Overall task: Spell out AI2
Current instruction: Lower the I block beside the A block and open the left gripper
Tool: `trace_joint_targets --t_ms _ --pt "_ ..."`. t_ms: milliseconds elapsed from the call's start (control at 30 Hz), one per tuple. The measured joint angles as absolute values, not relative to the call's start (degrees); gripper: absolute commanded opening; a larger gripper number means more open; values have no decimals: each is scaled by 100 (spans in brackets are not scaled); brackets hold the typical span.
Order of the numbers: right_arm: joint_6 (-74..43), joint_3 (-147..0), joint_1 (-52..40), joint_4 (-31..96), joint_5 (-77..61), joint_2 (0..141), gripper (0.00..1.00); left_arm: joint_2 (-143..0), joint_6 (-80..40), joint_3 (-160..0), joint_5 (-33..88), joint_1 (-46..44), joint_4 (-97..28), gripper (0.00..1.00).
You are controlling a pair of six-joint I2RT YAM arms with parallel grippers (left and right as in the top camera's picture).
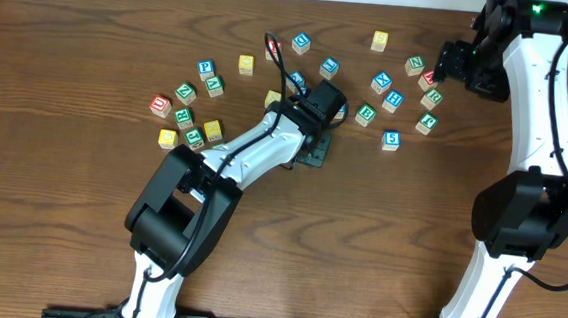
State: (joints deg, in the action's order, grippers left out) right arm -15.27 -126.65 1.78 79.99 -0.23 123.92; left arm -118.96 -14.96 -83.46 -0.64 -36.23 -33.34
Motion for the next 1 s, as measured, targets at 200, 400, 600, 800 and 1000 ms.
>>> trace_joint_targets --t_ms 200,400,600,800,1000 --pt "-1522 -12665 178 8001 -23 12392 85 -11896 -1153 -8346 -513 -3623 -3343 24" --pt "-1522 -12665 178 8018 -23 12392 85 -11896 -1007 -8346 -799 -3581 -3247 24" --pt "-1522 -12665 178 8036 -23 12392 85 -11896 -943 -8346 -899 -3503 -3017 24" --pt "-1522 -12665 178 8038 -23 12392 85 -11896 -913 -8346 -921 -3424 -2930 24" --pt "-1503 -12665 178 8038 -23 12392 85 -11896 -989 -8346 -923 -3317 -2928 24"
